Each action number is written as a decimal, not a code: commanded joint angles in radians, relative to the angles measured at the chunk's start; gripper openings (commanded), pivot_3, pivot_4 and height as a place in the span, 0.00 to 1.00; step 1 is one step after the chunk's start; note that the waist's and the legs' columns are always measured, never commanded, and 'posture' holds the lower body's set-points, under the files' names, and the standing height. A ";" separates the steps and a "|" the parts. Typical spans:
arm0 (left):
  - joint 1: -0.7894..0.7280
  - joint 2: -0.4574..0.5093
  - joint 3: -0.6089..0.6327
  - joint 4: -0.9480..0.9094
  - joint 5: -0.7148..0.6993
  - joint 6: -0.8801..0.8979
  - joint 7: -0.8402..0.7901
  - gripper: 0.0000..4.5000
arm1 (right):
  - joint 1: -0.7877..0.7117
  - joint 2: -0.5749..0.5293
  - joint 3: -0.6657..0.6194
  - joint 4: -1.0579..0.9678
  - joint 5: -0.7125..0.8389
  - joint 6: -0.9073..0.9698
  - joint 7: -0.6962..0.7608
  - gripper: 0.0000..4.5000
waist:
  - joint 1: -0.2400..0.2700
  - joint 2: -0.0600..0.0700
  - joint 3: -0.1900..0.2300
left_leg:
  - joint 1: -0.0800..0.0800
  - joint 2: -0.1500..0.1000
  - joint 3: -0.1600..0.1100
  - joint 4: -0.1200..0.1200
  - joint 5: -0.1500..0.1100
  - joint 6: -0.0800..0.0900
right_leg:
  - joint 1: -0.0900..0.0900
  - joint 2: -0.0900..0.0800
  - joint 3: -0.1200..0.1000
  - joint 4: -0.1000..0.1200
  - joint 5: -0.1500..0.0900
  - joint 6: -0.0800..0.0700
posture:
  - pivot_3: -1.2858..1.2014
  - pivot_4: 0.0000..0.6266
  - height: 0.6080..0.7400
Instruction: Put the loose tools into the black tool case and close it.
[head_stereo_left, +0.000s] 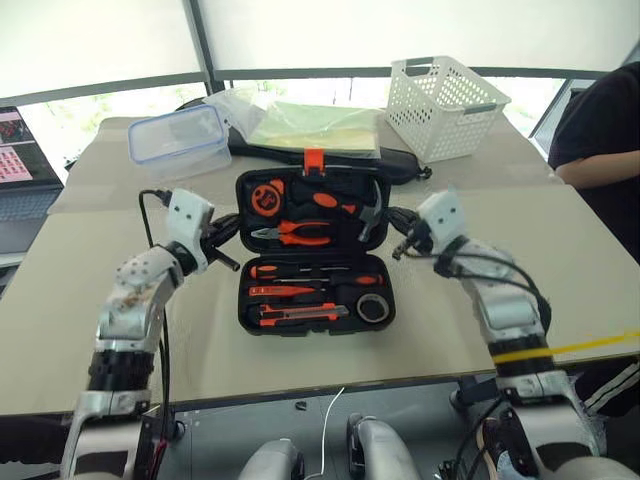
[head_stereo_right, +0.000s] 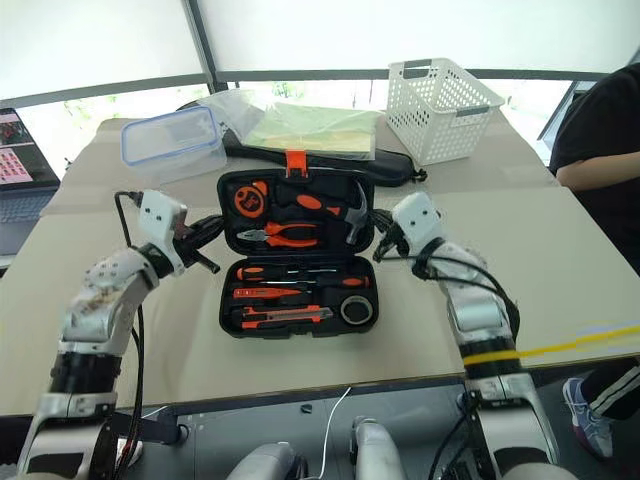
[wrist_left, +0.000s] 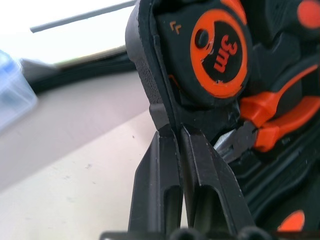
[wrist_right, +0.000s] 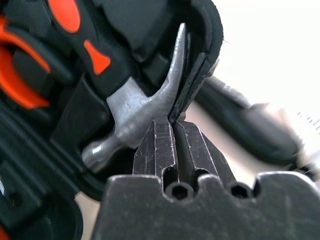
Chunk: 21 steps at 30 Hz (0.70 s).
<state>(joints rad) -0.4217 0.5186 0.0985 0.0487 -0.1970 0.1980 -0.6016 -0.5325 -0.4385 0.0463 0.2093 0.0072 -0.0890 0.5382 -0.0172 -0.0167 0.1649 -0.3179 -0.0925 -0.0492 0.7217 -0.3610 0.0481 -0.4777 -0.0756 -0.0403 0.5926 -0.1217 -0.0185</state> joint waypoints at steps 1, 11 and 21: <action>0.097 0.006 0.011 -0.046 0.077 -0.100 0.067 0.00 | 0.089 -0.016 -0.013 -0.016 -0.034 -0.139 -0.031 0.01 | 0.003 0.000 0.000 | 0.003 0.000 0.000 -0.001 0.000 0.000 | 0.004 0.000 0.001 -0.002 0.000 0.000 | 0.52 0.24 1.00; 0.319 0.081 0.186 -0.370 -0.155 0.189 0.027 0.38 | 0.349 -0.141 -0.095 -0.363 0.154 -0.020 0.107 0.44 | 0.001 0.000 0.000 | 0.014 0.003 0.000 -0.010 -0.001 0.001 | 0.012 0.002 0.011 -0.004 -0.002 0.002 | 0.52 0.24 1.00; 0.222 0.477 0.190 -0.044 -0.271 0.334 -0.359 0.71 | 0.608 -0.512 -0.167 -0.671 0.553 0.392 0.538 0.49 | 0.027 0.002 0.002 | 0.018 0.003 -0.001 -0.010 -0.004 0.007 | 0.020 0.003 0.002 -0.005 -0.012 0.010 | 0.52 0.24 1.00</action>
<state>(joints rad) -0.1492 0.9925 0.3668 -0.0818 -0.5449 0.6196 -0.9412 0.0873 -0.9401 -0.1373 -0.4301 0.5360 0.2793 1.0517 0.0099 -0.0150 0.1668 -0.2994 -0.0894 -0.0501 0.7117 -0.3688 0.0618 -0.4553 -0.0738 -0.0395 0.5855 -0.1328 -0.0065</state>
